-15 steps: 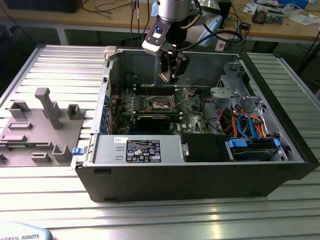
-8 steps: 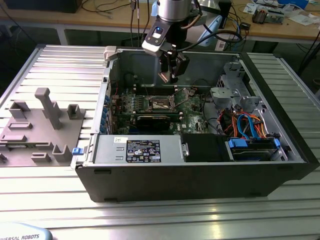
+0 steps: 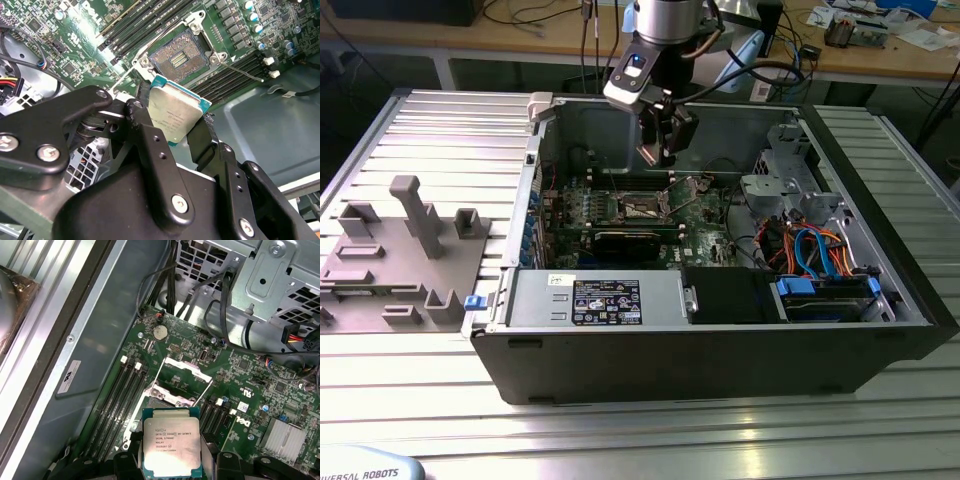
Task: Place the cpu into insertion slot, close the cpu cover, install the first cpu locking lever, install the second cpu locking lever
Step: 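Place the cpu into insertion slot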
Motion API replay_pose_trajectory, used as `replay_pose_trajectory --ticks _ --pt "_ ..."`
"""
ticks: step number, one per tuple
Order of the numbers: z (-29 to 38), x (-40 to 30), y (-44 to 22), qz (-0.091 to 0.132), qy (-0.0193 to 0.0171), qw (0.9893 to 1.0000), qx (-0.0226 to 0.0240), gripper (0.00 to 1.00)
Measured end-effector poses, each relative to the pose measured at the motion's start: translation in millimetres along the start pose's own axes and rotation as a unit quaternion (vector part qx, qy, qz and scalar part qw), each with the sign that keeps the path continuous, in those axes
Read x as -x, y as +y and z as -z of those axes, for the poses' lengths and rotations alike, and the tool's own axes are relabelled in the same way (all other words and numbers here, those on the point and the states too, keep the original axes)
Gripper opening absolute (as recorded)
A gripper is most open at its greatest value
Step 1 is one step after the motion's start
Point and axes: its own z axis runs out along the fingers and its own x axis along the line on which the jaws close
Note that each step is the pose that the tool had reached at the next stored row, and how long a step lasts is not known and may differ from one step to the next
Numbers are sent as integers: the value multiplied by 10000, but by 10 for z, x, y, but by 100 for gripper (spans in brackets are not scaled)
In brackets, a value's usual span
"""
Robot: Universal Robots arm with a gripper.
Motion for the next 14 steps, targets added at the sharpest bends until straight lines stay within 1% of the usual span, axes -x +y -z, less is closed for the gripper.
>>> replay_pose_trajectory --ticks 14 --pt "-11 0 -1 -62 -4 10000 0 54"
